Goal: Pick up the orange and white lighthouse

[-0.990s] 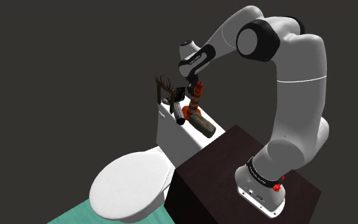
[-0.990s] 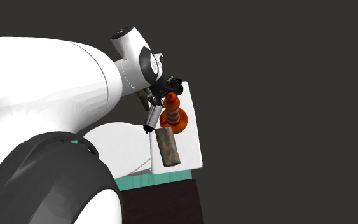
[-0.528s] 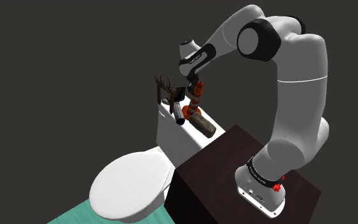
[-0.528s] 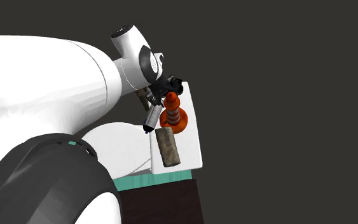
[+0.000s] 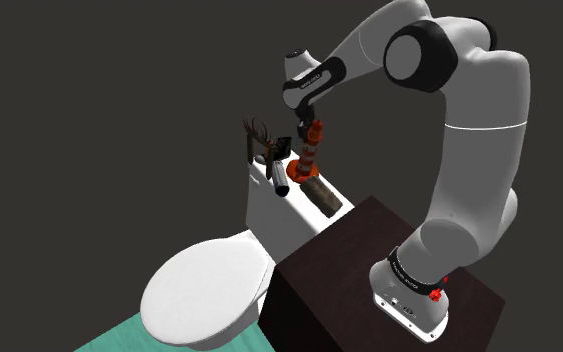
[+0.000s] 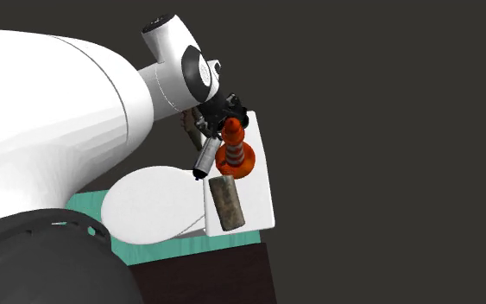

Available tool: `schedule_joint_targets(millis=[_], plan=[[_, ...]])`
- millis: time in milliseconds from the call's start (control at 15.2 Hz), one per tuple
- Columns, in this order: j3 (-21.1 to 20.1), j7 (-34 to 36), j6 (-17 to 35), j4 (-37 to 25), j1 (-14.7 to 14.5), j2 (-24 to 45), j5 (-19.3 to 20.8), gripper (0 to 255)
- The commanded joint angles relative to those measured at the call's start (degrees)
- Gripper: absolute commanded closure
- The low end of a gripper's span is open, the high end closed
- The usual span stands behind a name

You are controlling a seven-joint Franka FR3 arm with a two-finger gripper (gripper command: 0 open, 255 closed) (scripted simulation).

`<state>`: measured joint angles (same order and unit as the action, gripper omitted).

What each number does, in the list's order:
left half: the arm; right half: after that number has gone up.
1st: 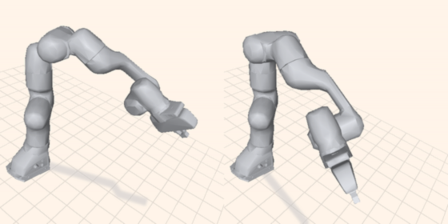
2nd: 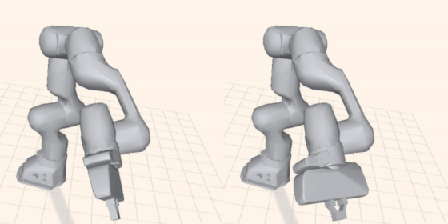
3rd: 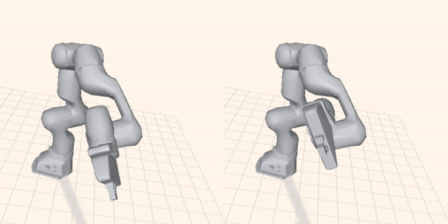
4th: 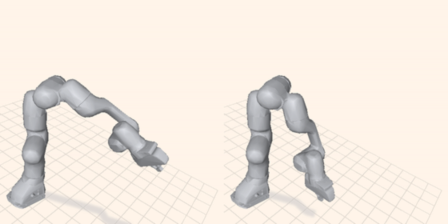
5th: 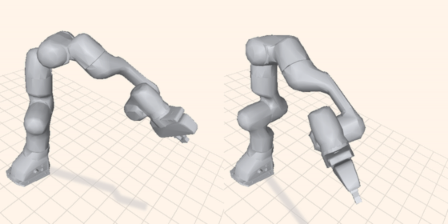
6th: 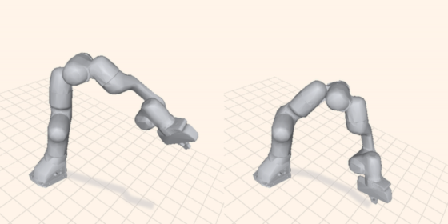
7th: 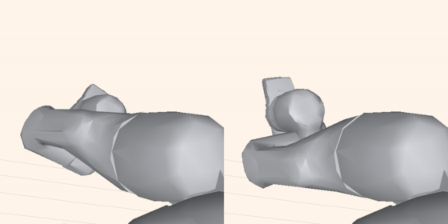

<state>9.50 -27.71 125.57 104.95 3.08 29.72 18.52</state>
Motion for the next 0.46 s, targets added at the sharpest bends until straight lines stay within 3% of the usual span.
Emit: schedule_joint_targets(millis=[0,396], plan=[[0.00,-0.44,-1.25,-0.42,-0.02,-1.00,-0.11,255],[0.00,-1.15,-3.55,-0.84,-0.13,-2.97,-0.25,255]])
